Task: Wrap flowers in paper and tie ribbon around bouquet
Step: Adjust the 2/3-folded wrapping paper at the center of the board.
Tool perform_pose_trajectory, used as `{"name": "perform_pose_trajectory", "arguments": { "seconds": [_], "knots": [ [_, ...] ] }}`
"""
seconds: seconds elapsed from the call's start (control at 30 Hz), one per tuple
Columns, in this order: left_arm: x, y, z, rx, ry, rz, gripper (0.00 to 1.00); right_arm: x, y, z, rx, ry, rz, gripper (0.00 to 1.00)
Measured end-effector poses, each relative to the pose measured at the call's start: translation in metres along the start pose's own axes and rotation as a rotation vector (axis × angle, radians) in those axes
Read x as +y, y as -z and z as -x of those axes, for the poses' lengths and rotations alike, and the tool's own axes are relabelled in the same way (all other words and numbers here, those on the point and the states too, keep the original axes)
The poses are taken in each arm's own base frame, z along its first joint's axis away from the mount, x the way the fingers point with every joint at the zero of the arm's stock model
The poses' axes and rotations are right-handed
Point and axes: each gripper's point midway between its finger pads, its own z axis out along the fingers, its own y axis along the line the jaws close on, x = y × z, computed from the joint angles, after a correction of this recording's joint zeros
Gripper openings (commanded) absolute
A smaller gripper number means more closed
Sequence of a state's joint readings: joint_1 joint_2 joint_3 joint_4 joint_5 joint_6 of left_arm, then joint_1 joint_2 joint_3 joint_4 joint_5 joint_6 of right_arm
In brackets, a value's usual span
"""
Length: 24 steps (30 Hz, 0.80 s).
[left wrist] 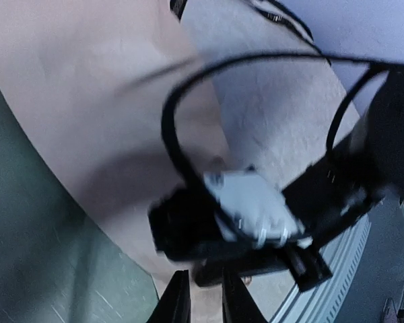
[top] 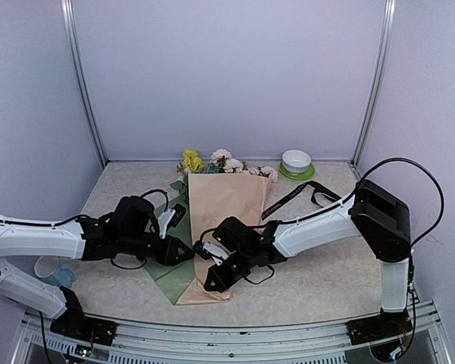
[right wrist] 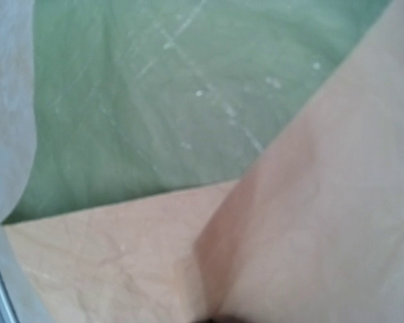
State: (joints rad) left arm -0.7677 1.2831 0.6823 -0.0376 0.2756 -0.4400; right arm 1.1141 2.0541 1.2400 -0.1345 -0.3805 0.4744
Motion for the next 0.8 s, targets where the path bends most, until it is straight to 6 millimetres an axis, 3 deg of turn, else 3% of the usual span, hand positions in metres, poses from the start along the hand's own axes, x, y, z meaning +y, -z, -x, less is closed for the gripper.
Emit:
{"name": "perform_pose_trajectory", "arguments": {
  "seconds": [0.07,0.13,0.23,0.37,0.5,0.7,0.8],
  "knots": [
    [-0.008,-0.004,-0.052,0.11,0.016,-0.003,0.14,0.001,-0.001,0.0,-0.007,-0.018,0.01,0.0],
    [-0.003,-0.007,-0.101,0.228,0.043,0.034,0.13,0.002,-0.001,0.0,-0.013,-0.036,0.02,0.0],
    [0.009,-0.008,-0.14,0.337,0.062,0.108,0.11,0.002,-0.002,0.0,-0.021,-0.059,0.037,0.0],
    [0.016,-0.02,-0.151,0.377,0.056,0.177,0.08,0.002,-0.003,0.001,-0.034,-0.079,0.049,0.0],
    [0.006,-0.028,-0.151,0.384,0.02,0.199,0.08,0.002,-0.002,0.001,-0.043,-0.086,0.052,0.0],
    [0.004,-0.021,-0.16,0.429,-0.031,0.284,0.09,0.002,-0.002,0.001,-0.047,-0.093,0.05,0.0],
    [-0.007,-0.018,-0.153,0.429,-0.083,0.297,0.08,0.002,-0.002,0.0,-0.045,-0.097,0.053,0.0]
  ]
}}
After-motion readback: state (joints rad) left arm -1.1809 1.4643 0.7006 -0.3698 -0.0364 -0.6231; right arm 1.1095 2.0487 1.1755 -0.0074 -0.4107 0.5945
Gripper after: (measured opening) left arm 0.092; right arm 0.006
